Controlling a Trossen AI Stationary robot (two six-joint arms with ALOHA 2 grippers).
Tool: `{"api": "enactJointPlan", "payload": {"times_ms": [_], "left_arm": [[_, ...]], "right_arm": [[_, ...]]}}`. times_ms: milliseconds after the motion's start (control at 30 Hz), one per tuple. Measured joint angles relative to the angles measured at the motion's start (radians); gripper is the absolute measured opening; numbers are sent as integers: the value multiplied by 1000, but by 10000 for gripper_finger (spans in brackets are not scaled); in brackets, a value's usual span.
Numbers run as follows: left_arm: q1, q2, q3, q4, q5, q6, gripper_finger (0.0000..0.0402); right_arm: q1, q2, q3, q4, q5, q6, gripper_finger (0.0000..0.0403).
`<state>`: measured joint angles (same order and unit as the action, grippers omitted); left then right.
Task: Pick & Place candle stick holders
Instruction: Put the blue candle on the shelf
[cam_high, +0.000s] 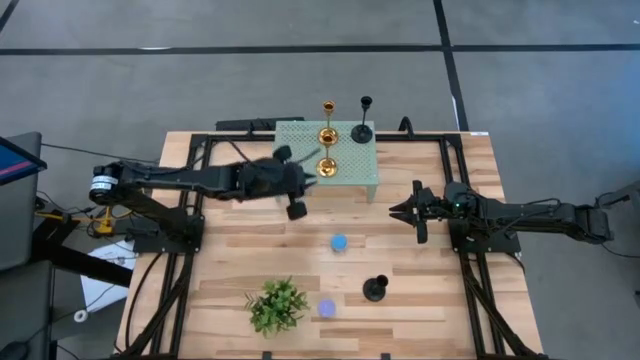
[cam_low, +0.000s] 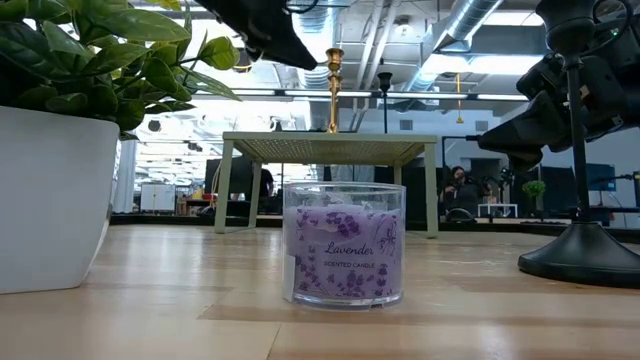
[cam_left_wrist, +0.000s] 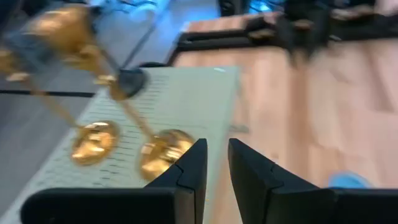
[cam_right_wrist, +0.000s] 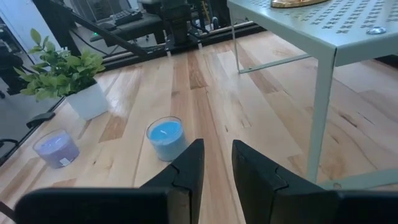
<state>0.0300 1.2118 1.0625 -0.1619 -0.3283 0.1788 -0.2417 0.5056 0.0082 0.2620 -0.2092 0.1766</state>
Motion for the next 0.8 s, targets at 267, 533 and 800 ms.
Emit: {"api": "enactJointPlan", "payload": {"times_ms": [267,533,800], "left_arm": [[-119,-54,-138,-1,-42,16,36],[-177,-152,-362,195,117,-47,7],[-182,-148,-498,412,302,-158,15]], "right_arm": [[0,0,0,7,-2,0,75],[0,0,0,11,-2,0,75],[0,0,0,8,-2,-2,75]]}}
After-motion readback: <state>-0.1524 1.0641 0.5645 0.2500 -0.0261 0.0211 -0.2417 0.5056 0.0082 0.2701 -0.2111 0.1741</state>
